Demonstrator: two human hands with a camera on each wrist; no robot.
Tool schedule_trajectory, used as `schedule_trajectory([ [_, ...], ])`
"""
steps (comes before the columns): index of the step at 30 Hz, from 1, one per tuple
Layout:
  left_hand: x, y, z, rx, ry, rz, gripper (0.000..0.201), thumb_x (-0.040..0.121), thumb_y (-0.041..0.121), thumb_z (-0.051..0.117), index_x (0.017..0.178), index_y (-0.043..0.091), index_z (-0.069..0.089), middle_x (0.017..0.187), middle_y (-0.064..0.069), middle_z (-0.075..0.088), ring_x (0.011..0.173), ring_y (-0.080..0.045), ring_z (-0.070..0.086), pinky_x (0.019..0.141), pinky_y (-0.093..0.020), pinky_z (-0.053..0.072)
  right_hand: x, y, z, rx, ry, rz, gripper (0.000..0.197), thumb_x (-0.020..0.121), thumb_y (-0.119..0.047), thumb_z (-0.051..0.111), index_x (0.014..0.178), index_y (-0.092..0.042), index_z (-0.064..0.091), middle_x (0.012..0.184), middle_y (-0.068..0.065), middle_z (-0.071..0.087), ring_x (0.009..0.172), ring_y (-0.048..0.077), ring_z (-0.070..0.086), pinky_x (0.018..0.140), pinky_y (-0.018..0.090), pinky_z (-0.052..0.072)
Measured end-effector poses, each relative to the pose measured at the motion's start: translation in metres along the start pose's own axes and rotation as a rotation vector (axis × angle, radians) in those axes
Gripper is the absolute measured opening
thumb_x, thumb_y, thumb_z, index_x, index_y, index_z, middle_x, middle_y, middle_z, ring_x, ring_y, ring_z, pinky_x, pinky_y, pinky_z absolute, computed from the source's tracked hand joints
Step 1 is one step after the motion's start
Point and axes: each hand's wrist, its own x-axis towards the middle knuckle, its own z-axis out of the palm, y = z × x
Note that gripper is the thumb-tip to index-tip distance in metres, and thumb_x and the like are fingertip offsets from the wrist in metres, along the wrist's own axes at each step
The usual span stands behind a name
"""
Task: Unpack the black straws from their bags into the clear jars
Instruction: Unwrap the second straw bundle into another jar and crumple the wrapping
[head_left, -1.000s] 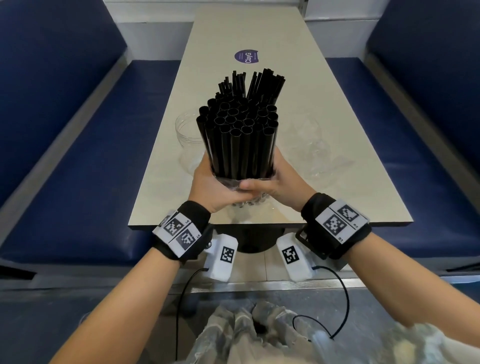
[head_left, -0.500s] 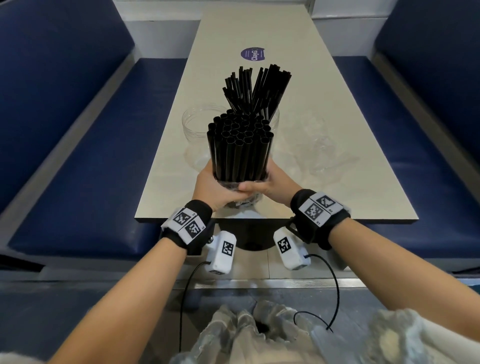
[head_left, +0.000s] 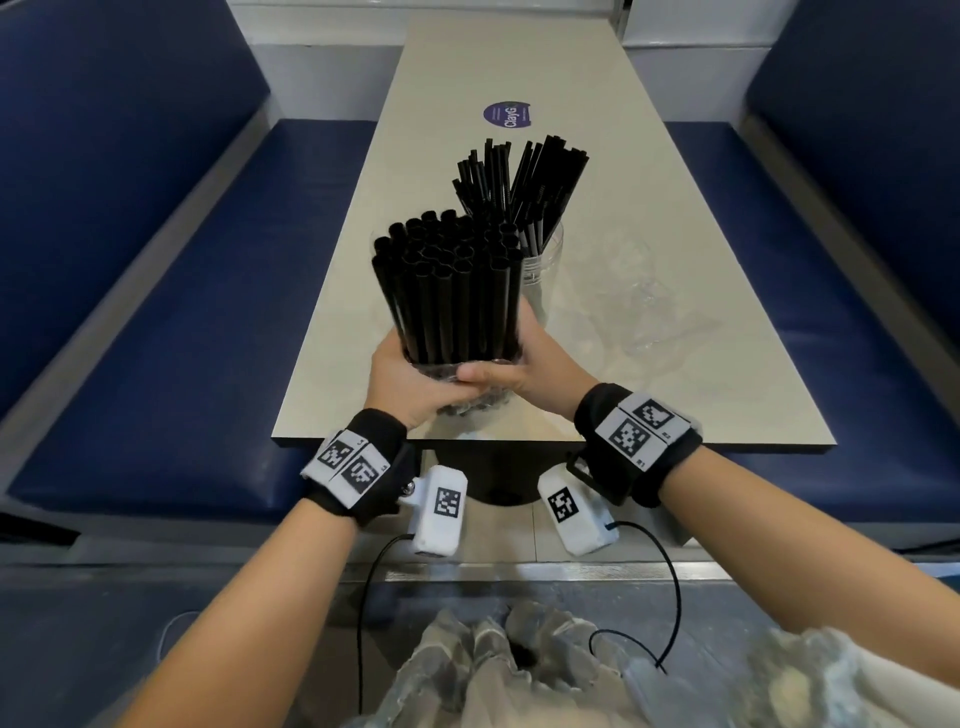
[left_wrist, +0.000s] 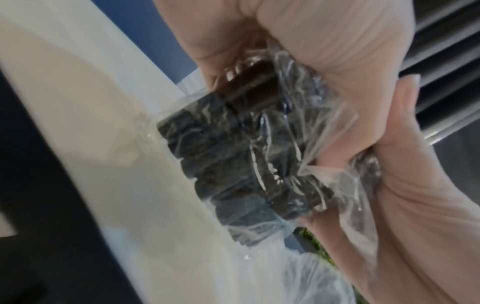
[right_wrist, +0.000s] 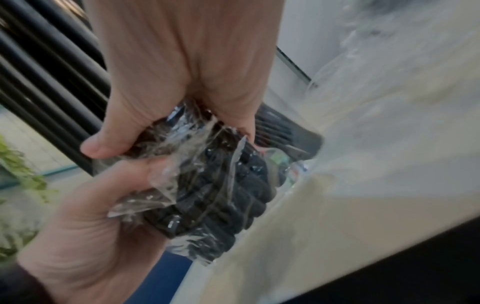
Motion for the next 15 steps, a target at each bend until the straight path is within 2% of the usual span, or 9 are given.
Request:
schedule_trajectory([
  [3,0.001,0.01,-0.024,0.0,0.042,0.02,0.061,0.048,0.012,0.09,0.101,-0.004,0.064,0.09,-0.008,0.071,0.087,-0.012,0.07,0.074,-0.024,0.057,0.009,-0.02,0.01,-0.004,0.001,-0.033,0.066,0.078,-0.013,0.072,0.125,-0.005,0.027,0.103,-0.012,0.047,0.1,0.002,0.051,0.096,0.029,0.048],
  [5,0.003,0.013,-0.037,0.001,0.078,0.024,0.055,0.052,0.003,0.089,0.101,-0.003,0.065,0.089,-0.004,0.071,0.086,-0.008,0.07,0.073,-0.022,0.056,0.015,-0.031,0.016,0.009,-0.023,-0.049,0.062,0.079,-0.014,0.07,0.123,-0.005,0.028,0.1,-0.012,0.047,0.101,0.007,0.053,0.094,0.03,0.049],
  [8,0.001,0.017,-0.052,-0.043,0.116,0.005,0.063,0.05,0.01,0.091,0.105,-0.002,0.063,0.095,-0.009,0.071,0.093,-0.018,0.07,0.079,-0.031,0.057,0.02,-0.042,0.027,0.01,-0.043,-0.078,0.058,0.08,-0.017,0.069,0.123,-0.009,0.032,0.108,-0.007,0.05,0.11,0.015,0.053,0.097,0.032,0.049],
  [10,0.0,0.016,-0.062,-0.077,0.155,-0.014,0.065,0.047,0.011,0.091,0.104,-0.002,0.064,0.095,-0.009,0.071,0.092,-0.02,0.07,0.08,-0.034,0.057,0.024,-0.045,0.032,0.023,-0.025,-0.075,0.055,0.084,-0.023,0.064,0.128,-0.01,0.034,0.12,-0.003,0.049,0.119,0.017,0.049,0.103,0.034,0.043],
  [12,0.001,0.011,-0.075,-0.092,0.219,-0.035,0.069,0.044,0.015,0.089,0.104,-0.004,0.063,0.096,-0.012,0.071,0.092,-0.023,0.07,0.08,-0.036,0.057,0.028,-0.044,0.031,0.05,0.059,-0.036,0.053,0.088,-0.035,0.055,0.132,-0.012,0.035,0.129,-0.003,0.044,0.125,0.015,0.043,0.109,0.034,0.035],
  [15,0.003,0.004,-0.099,-0.09,0.292,-0.051,0.079,0.039,0.023,0.09,0.106,-0.007,0.061,0.1,-0.015,0.07,0.094,-0.027,0.069,0.081,-0.038,0.056,0.035,-0.038,0.028,0.15,0.239,0.026,0.061,0.08,-0.047,0.049,0.129,-0.012,0.039,0.128,-0.001,0.043,0.123,0.013,0.041,0.106,0.029,0.033],
])
